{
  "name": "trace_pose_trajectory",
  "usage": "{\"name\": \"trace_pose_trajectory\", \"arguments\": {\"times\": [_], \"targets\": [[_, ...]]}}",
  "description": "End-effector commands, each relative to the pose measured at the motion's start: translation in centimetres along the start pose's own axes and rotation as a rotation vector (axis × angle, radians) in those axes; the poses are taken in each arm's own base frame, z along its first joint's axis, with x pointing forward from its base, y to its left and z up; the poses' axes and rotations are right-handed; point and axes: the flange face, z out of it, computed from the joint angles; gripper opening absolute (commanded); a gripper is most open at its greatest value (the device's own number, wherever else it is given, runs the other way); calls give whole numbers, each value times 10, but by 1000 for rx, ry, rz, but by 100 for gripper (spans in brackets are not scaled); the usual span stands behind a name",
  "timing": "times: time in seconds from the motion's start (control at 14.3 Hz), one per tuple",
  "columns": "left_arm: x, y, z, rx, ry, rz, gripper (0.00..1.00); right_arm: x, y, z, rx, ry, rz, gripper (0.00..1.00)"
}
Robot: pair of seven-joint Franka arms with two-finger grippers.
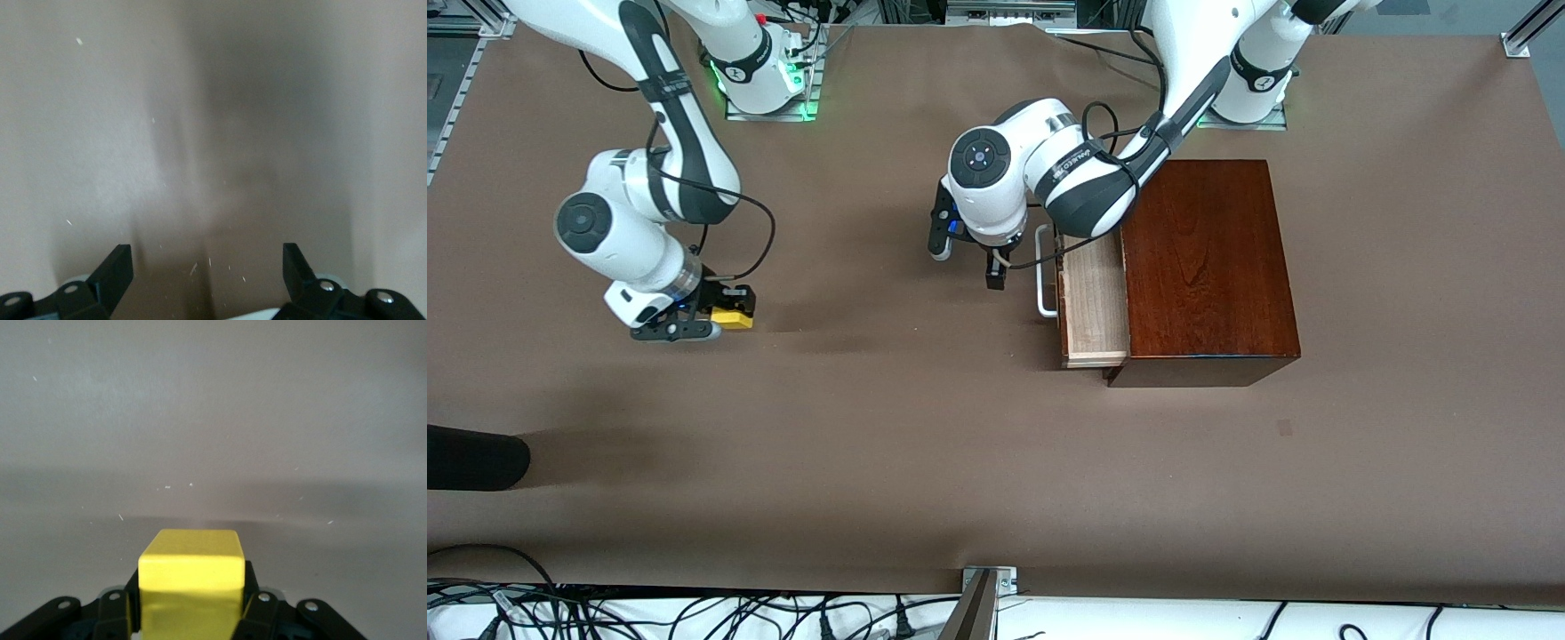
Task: Open drawer, take yellow block, close drawer
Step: 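Lower the cube with the right gripper while the left gripper reaches the drawer, then push the drawer shut with the left gripper while the right gripper releases the cube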
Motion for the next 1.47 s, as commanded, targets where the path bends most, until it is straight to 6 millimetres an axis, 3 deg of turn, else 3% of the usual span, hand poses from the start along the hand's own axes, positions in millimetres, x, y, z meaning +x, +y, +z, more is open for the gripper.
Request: {"name": "trace_pose_trajectory", "arguments": {"times": [0.0, 0.21, 0.35, 0.7, 0.77, 0.84, 0.91, 0.98, 1.05, 1.19, 1.4], "targets": [[-31, -9, 5, -40, -63, -7, 100, -5, -15, 12, -23, 28, -33, 0], [-64, -16, 15, -123, -144, -35, 100, -9, -20, 29, -27, 28, -23, 0], [-84, -21, 10, -153, -170, -63, 100, -12, -19, 42, -31, 12, -15, 0], [-109, -25, 15, -211, -225, -94, 100, -20, -16, 62, -35, 12, -14, 0], [-116, -27, 16, -206, -264, -95, 100, -21, -16, 66, -36, 9, -14, 12], [-119, -28, 17, -200, -289, -93, 100, -21, -16, 69, -37, 11, -14, 36], [-125, -30, 16, -202, -292, -101, 100, -22, -15, 74, -38, 7, -14, 46], [-128, -32, 15, -204, -292, -108, 100, -22, -15, 74, -38, 7, -16, 77], [-128, -32, 16, -205, -294, -110, 100, -20, -15, 69, -37, 12, -22, 100], [-122, -31, 11, -184, -280, -111, 100, -12, -18, 28, -27, 37, -30, 100], [-91, -21, -20, -89, -197, -155, 100, 16, -26, -49, -48, -14, -66, 100]]}}
